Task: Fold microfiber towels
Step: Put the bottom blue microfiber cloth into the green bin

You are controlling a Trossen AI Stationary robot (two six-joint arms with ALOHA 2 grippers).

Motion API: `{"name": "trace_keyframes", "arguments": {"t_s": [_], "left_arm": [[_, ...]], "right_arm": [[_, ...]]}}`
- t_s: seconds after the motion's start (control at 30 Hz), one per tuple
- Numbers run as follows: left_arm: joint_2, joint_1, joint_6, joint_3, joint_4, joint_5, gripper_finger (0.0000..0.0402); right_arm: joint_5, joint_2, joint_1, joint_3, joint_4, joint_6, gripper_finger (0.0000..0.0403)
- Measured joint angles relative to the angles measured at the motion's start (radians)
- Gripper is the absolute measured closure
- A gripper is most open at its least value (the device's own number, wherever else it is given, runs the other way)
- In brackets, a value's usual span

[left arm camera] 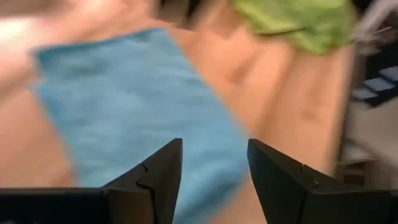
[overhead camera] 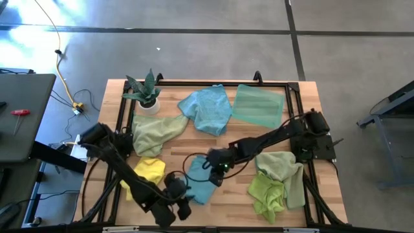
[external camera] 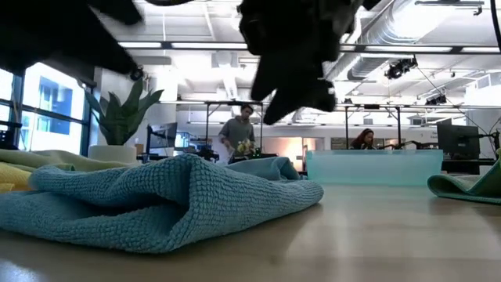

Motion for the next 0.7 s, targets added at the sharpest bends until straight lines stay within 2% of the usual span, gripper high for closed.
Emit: {"name": "trace_keyframes", "arguments": {"t_s": [0.13, 0.3, 0.43, 0.6, 0.7], "left_arm": [[-0.002, 0.029, 0.011, 0.000, -0.124, 0.053, 0.0229], [-0.002, 0.048, 0.097, 0.000, -0.237, 0.285, 0.0229], [-0.027, 0.037, 0.128, -0.001, -0.343, 0.306, 0.0229], [-0.098, 0.034, 0.239, -0.001, -0.431, 0.329, 0.0229], [-0.150, 0.034, 0.263, 0.000, -0.548, 0.335, 0.0229]], "right_arm": [[-0.041, 0.001, 0.017, 0.000, -0.112, 0.065, 0.0242], [-0.065, -0.016, 0.065, 0.000, -0.335, 0.080, 0.0223], [-0.068, -0.033, 0.113, -0.001, -0.459, 0.113, 0.0218], [-0.116, -0.048, 0.161, -0.001, -0.467, 0.148, 0.0217], [-0.130, -0.058, 0.173, -0.001, -0.509, 0.166, 0.0217]]}}
